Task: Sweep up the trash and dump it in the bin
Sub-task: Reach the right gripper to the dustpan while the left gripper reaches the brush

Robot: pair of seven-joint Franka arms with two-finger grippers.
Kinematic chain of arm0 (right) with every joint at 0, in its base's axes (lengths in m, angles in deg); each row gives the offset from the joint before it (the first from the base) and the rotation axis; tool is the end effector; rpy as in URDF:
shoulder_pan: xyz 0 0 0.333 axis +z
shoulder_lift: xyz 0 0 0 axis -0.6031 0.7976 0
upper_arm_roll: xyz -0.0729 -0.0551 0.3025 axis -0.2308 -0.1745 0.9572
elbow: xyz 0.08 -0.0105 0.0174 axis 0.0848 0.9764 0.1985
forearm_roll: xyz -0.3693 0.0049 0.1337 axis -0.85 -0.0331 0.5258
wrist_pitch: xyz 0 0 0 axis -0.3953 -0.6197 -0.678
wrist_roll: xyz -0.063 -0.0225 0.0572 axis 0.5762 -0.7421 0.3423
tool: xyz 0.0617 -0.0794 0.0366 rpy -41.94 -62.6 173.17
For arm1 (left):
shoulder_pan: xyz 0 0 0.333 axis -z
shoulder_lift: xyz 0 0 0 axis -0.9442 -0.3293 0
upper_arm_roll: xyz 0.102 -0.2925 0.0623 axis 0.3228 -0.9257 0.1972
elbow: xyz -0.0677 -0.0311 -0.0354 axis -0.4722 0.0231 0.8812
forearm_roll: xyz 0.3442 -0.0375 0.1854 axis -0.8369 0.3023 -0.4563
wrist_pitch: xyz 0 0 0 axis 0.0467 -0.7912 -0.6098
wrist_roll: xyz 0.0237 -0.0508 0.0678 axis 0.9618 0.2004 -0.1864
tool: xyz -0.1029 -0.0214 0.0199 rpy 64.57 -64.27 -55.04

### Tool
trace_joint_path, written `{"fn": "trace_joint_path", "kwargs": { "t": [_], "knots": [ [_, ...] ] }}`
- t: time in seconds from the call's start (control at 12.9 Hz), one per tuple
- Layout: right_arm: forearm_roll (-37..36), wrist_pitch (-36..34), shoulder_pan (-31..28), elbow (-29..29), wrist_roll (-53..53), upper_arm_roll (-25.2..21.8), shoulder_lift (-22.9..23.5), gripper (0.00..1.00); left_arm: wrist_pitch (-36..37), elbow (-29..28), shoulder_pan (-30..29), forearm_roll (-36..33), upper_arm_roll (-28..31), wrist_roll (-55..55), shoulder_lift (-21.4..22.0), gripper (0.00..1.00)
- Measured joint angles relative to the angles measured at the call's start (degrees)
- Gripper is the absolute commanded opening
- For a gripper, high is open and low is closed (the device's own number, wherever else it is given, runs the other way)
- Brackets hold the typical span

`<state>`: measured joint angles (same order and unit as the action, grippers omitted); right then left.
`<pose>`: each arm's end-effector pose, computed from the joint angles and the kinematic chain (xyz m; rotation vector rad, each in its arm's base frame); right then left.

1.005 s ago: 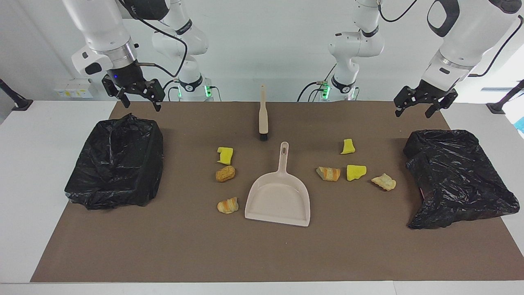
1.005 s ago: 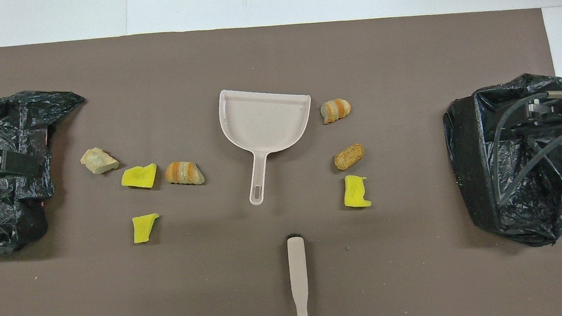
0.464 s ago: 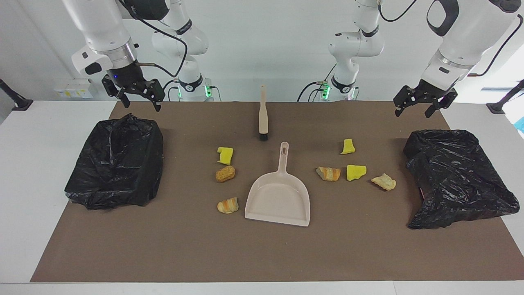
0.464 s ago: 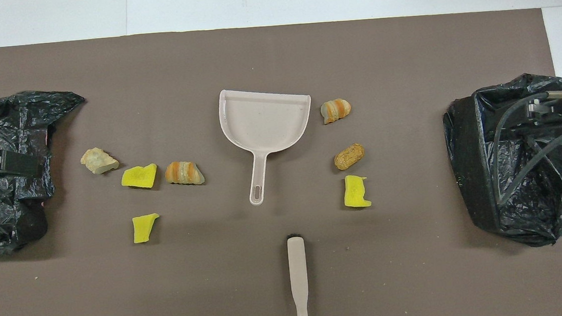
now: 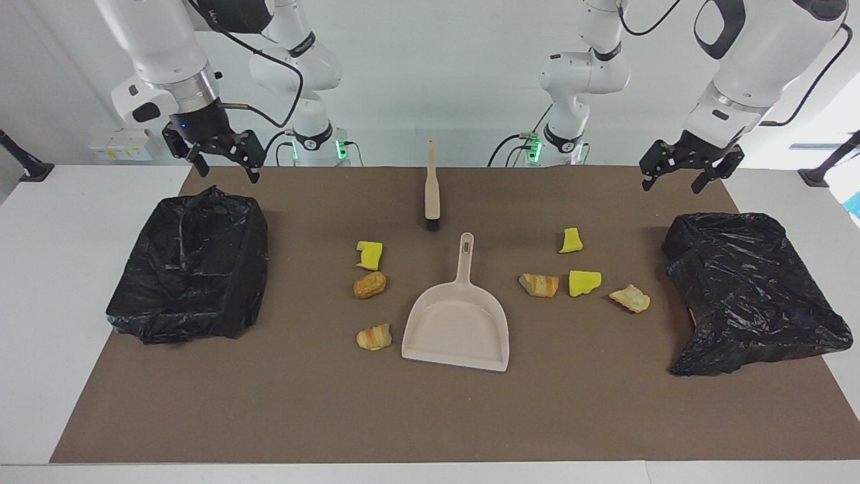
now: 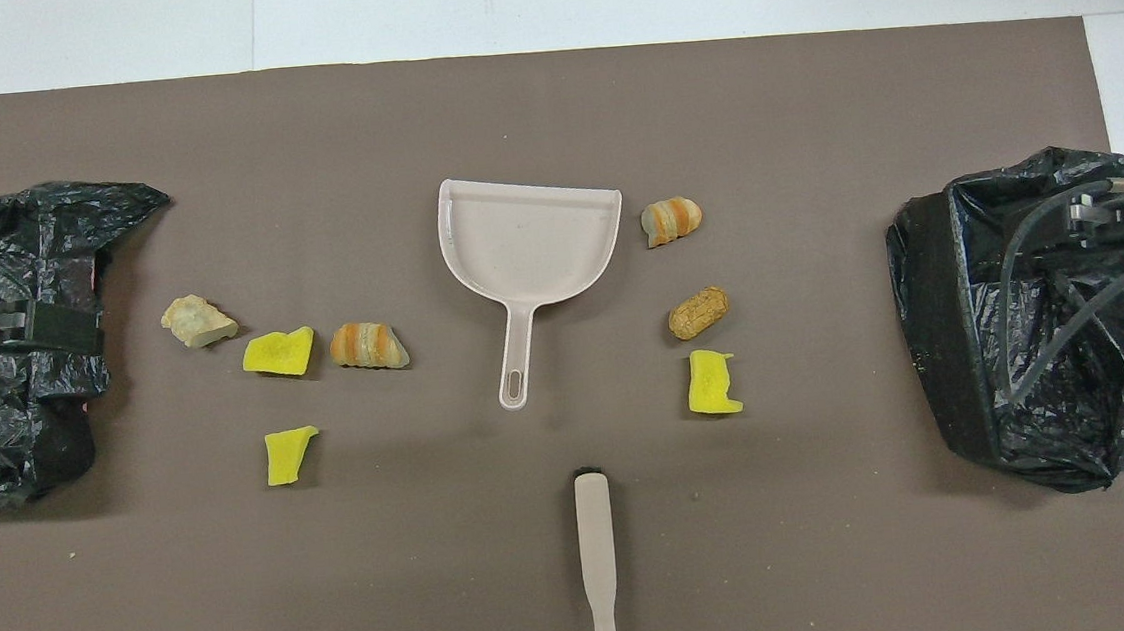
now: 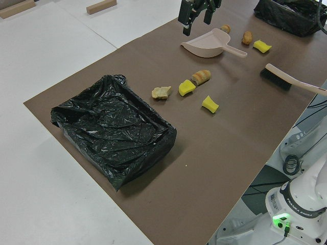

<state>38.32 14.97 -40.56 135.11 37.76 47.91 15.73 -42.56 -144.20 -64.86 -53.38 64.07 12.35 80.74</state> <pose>0.5459 0.0093 0.6328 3.1103 -0.2603 -0.0098 0.5411 -0.0580 0.6138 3.1105 -0.2258 -0.0163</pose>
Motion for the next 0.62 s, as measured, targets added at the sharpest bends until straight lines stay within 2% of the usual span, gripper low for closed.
{"fn": "trace_joint_path", "kwargs": {
  "t": [0.39,0.62],
  "knots": [
    [0.1,1.4,0.4,0.0,0.0,0.5,0.0,1.0,0.1,-1.9,11.2,0.2,-1.6,10.4,1.7,1.0],
    [0.2,3.1,3.1,0.2,2.9,0.8,1.6,1.0,0.2,-6.3,18.9,0.2,-1.8,15.8,4.4,1.0]
  ]
}}
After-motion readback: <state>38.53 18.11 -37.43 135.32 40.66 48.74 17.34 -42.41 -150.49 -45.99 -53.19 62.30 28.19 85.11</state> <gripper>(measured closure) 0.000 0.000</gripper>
